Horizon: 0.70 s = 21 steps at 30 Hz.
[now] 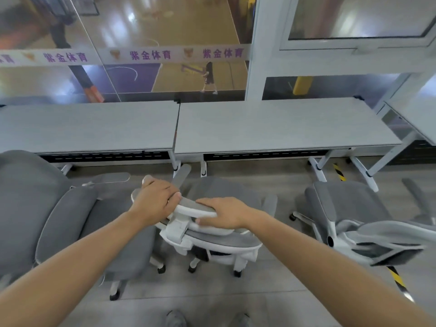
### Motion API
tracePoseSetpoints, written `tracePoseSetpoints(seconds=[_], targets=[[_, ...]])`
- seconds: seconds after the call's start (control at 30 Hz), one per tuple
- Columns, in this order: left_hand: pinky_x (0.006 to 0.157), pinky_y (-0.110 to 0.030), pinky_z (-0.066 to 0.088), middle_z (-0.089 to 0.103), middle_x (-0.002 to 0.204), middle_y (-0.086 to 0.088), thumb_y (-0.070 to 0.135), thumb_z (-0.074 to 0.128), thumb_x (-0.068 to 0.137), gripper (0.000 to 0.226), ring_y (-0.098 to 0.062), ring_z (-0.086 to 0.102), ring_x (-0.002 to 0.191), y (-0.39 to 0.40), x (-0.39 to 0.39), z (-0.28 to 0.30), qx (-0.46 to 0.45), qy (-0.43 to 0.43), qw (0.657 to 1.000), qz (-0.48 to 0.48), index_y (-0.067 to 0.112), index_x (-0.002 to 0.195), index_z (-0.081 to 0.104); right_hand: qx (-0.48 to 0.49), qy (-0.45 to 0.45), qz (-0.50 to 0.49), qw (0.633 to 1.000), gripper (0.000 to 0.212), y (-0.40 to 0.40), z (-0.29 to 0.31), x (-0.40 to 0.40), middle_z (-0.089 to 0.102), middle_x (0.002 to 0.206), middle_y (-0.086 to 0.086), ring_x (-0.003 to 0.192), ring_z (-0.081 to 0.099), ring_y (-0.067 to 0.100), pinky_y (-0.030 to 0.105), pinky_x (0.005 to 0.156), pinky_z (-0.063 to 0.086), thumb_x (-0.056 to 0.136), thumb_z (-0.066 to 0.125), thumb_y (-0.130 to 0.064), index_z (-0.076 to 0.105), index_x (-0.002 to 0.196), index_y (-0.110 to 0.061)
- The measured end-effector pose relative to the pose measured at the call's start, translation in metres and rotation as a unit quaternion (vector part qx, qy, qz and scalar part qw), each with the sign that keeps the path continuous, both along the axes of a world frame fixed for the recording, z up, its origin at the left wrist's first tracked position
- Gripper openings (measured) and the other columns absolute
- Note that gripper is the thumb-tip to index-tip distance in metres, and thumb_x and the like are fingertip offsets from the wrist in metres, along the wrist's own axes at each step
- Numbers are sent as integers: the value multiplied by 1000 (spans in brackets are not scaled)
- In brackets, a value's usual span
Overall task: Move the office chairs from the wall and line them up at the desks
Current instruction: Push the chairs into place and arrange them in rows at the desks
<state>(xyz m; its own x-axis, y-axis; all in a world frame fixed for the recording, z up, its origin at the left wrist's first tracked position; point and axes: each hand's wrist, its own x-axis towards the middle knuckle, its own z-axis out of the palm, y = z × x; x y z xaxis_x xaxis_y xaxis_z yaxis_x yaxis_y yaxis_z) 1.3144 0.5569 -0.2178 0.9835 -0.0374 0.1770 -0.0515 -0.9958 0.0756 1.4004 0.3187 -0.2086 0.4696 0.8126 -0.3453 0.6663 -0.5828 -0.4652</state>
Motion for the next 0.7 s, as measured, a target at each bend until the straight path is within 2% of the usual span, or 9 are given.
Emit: tracePoseSetpoints(seconds=[0.03,0.1,0.17,0.23,0.37,0.5,0.6,0.7], targets=[[77,-35,28,51,68,12,40,27,97,35,-13,50,70,-11,0,0,-1,-3,1000,13,33,68,45,-15,-2,-33,999,56,-5,5,2,66,122,-4,107,60,25,40,89,48,93,37,-73,47,139,-44],[78,-35,30,56,70,11,42,24,97,39,-13,53,72,-27,0,3,-3,9,1000,19,31,71,51,-39,-41,-96,994,63,-10,12,1,68,92,-1,87,60,25,37,75,46,96,20,-72,66,111,-31],[79,-34,33,61,76,11,46,17,97,46,-13,55,75,-34,2,6,0,40,999,1,31,78,56,-48,-119,-137,982,68,-10,13,-5,60,71,3,70,57,26,34,63,42,101,18,-61,65,81,-16],[76,-35,38,63,79,10,50,11,95,54,-15,56,75,-34,4,10,13,61,998,-11,30,84,60,-41,-159,-176,971,62,-10,11,-8,55,62,4,61,55,27,30,56,39,102,23,-46,58,66,-11],[64,-33,45,62,74,7,57,6,89,64,-20,58,70,-26,4,7,16,72,997,32,25,80,61,-48,-170,-192,965,59,-17,15,-9,53,57,4,52,51,24,28,53,40,100,26,-43,56,61,-11],[54,-29,35,51,62,6,55,7,86,57,-18,50,62,-37,2,3,6,61,997,38,23,67,50,-50,-177,-194,964,62,-32,9,-10,53,56,2,53,53,24,31,58,49,99,25,-47,62,67,-10],[51,-28,29,51,61,6,53,10,86,54,-17,47,59,-48,4,3,13,53,998,32,22,66,49,-41,-182,-195,963,59,-44,6,-7,52,54,2,50,48,22,30,52,42,98,26,-45,63,69,-9],[48,-25,30,53,59,4,51,12,88,55,-14,48,54,-59,3,0,12,46,998,37,19,66,52,-35,-185,-194,963,54,-56,4,-3,50,53,1,51,48,23,30,52,40,97,29,-42,60,67,-11]])
